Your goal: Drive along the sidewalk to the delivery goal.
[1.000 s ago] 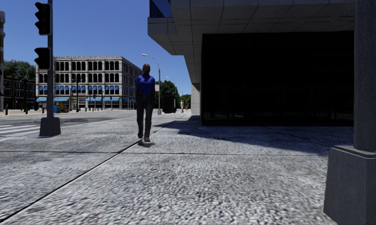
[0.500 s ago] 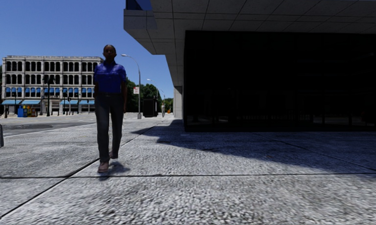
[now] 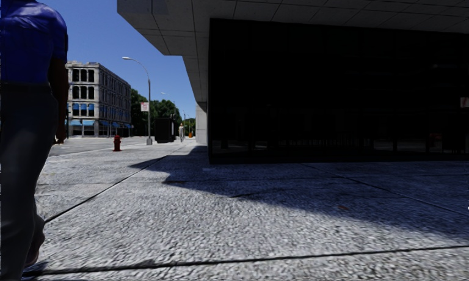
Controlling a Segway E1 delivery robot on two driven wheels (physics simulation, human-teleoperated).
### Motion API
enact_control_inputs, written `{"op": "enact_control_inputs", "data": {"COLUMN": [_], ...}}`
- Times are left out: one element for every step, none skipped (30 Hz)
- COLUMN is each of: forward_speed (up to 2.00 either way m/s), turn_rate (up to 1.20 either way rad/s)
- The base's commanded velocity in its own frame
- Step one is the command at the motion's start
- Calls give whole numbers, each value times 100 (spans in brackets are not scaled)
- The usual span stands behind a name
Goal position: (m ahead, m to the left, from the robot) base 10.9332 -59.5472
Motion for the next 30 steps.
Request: {"op": "enact_control_inputs", "data": {"forward_speed": [175, 175, 175, 175, 175, 175, 175, 175, 175, 175, 175, 175, 175, 175, 175, 175, 175, 175, 175, 175, 175, 175, 175, 175, 175, 175, 175, 175, 175, 175], "turn_rate": [-120, -120, -120, -120, -120, -120, -120, -120, -120, -120, -120, -120, -120, -120, -120, -120, -120, -120, -120, -120, -78, -78, -2, 0, 0, 0, 0, 0, 0, 0]}}
